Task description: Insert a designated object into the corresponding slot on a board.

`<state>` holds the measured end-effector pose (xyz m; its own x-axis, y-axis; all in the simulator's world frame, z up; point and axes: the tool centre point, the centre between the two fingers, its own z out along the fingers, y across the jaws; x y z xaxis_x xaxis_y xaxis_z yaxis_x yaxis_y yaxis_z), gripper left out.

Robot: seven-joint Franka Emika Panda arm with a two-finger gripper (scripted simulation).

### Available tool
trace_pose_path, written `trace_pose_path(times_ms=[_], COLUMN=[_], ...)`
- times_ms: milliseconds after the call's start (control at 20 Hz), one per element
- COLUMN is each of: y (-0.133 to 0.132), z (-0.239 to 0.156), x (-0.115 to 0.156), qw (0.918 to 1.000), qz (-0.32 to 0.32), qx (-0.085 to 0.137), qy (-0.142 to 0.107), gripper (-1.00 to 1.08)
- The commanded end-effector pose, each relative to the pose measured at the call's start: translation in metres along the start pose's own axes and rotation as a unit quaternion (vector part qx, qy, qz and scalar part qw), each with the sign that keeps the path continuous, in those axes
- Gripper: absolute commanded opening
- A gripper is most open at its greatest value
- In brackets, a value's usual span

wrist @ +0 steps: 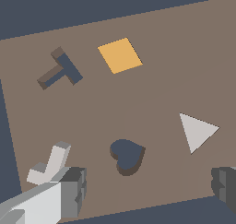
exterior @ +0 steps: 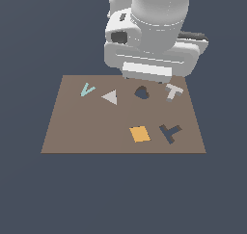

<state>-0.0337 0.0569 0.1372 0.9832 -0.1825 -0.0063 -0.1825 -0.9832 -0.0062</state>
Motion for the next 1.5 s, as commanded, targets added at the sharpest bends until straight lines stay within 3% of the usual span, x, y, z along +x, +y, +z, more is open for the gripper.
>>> trace_pose_path(times_ms=[0, 750, 1450], y=[-0.013, -0.091, -0.111], z=[0.011, 0.073, 0.088], x=[-0.008, -0.038, -0.041], qw=[0.9998, 0.9914, 0.9876], qz=[0.02, 0.131, 0.157], qx=[0.0, -0.002, -0.003], qy=[0.0, 0.003, 0.003], gripper=[1.0, 1.0, 1.0])
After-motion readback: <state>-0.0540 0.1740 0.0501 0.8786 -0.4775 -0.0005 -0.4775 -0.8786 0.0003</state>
